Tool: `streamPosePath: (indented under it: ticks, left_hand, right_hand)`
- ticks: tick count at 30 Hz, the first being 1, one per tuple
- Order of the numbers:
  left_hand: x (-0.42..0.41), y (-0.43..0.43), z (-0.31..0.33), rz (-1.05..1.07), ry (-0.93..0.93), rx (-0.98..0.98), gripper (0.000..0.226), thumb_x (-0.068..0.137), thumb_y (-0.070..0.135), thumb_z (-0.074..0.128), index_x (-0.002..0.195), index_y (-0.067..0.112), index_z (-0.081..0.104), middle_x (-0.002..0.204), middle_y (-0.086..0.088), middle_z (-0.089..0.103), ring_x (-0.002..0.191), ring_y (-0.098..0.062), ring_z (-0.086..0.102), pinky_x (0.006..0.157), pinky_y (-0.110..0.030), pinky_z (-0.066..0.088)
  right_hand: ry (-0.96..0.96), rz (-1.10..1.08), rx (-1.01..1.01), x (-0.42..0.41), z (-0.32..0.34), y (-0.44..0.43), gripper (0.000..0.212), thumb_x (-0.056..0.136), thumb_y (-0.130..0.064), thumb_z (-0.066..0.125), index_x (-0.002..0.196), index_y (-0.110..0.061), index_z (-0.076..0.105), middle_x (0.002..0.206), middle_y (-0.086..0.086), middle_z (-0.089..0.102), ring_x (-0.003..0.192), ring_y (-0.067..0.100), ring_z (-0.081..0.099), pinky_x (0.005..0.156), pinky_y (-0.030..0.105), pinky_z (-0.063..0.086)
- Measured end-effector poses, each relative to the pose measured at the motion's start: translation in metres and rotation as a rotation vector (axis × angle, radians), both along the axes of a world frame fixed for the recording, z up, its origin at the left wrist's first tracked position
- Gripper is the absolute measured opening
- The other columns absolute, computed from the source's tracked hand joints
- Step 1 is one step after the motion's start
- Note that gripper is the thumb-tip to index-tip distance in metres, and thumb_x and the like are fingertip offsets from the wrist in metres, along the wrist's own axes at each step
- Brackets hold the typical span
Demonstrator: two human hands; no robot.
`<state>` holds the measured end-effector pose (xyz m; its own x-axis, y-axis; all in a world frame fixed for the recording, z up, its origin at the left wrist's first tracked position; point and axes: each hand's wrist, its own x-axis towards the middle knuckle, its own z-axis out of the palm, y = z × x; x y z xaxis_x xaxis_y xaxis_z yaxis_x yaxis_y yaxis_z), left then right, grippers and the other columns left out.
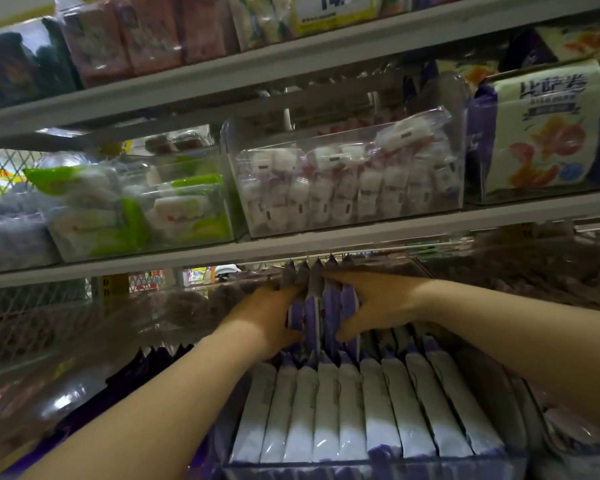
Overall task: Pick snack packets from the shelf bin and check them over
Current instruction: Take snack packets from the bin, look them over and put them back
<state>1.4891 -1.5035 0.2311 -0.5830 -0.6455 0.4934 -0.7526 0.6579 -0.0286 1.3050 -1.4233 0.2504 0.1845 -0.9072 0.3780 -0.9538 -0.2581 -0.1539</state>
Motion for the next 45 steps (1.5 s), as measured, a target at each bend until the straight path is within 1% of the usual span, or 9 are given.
streamPosePath:
  ticks: [4,8,12,24,29,34,38,41,45]
  left_hand:
    - [-0.009,-0.004,0.004,-0.057,0.010,0.058,0.076,0.074,0.039,0.079,0.140,0.034,0.044,0.141,-0.003,0.052,0.127,-0.025,0.050,0.089,-0.022,0.036]
    - [-0.018,-0.006,0.003,-0.040,0.080,0.106,0.061,0.081,0.023,0.073,0.137,0.027,0.049,0.136,-0.007,0.056,0.123,-0.027,0.054,0.100,-0.032,0.044]
    - [-0.016,-0.001,0.000,-0.043,0.154,0.045,0.045,0.086,0.018,0.067,0.128,0.029,0.059,0.132,-0.009,0.058,0.119,-0.030,0.057,0.096,-0.035,0.047]
    - [-0.045,0.039,0.008,-0.153,0.342,-0.021,0.028,0.094,0.021,0.059,0.121,0.024,0.067,0.136,-0.012,0.046,0.118,-0.037,0.052,0.099,-0.034,0.043]
    - [-0.064,0.051,-0.006,-0.238,0.382,-0.029,0.030,0.096,0.026,0.056,0.126,0.023,0.063,0.145,-0.011,0.042,0.128,-0.029,0.045,0.100,-0.028,0.037]
    - [-0.078,0.046,-0.012,-0.243,0.476,-0.001,0.031,0.095,0.021,0.059,0.125,0.026,0.063,0.146,-0.007,0.041,0.126,-0.032,0.049,0.100,-0.032,0.039]
    - [-0.082,0.031,-0.020,-0.211,0.394,-0.014,0.057,0.091,0.029,0.062,0.142,0.038,0.037,0.147,-0.002,0.044,0.125,-0.034,0.052,0.096,-0.040,0.046]
    - [-0.077,0.019,-0.024,-0.217,0.378,0.112,0.079,0.088,0.036,0.063,0.149,0.044,0.014,0.141,-0.003,0.054,0.123,-0.031,0.055,0.092,-0.035,0.048]
    - [-0.071,0.009,-0.030,-0.278,0.357,0.231,0.090,0.085,0.037,0.069,0.152,0.043,0.009,0.145,0.003,0.048,0.133,-0.022,0.047,0.106,-0.035,0.042]
  right_hand:
    - [0.002,0.001,-0.108,0.010,-0.004,-0.012,0.075,0.075,-0.038,0.079,0.139,-0.022,0.045,0.140,-0.001,0.051,0.126,0.019,0.048,0.107,0.036,0.039]
    - [-0.050,0.064,-0.154,0.013,-0.007,-0.018,0.059,0.079,-0.030,0.077,0.131,-0.015,0.055,0.132,0.006,0.058,0.121,0.023,0.053,0.104,0.039,0.041]
    - [-0.071,0.059,-0.207,0.007,-0.010,-0.016,0.049,0.086,-0.029,0.070,0.131,-0.021,0.054,0.136,0.003,0.053,0.130,0.022,0.043,0.109,0.038,0.037]
    - [-0.044,-0.120,-0.371,-0.031,-0.004,0.020,0.066,0.082,-0.040,0.071,0.142,-0.036,0.042,0.154,-0.005,0.030,0.140,0.018,0.030,0.098,0.015,0.018]
    - [-0.023,-0.204,-0.305,-0.052,-0.008,0.035,0.069,0.082,-0.044,0.070,0.143,-0.039,0.038,0.154,-0.004,0.028,0.138,0.020,0.033,0.101,0.019,0.024]
    - [0.143,-0.306,-0.256,-0.056,-0.006,0.037,0.067,0.081,-0.053,0.064,0.141,-0.045,0.035,0.154,-0.005,0.032,0.134,0.026,0.040,0.109,0.039,0.038]
    - [0.132,-0.263,-0.226,-0.065,-0.003,0.041,0.075,0.073,-0.063,0.063,0.141,-0.046,0.036,0.150,-0.007,0.042,0.135,0.023,0.040,0.109,0.038,0.037]
    - [0.101,-0.235,-0.170,-0.068,0.000,0.041,0.091,0.062,-0.076,0.063,0.143,-0.044,0.036,0.146,-0.010,0.046,0.133,0.017,0.042,0.107,0.031,0.039]
    - [0.360,-0.251,-0.330,-0.057,0.002,0.038,0.098,0.057,-0.086,0.050,0.143,-0.041,0.032,0.150,-0.010,0.036,0.135,0.020,0.035,0.110,0.038,0.033]
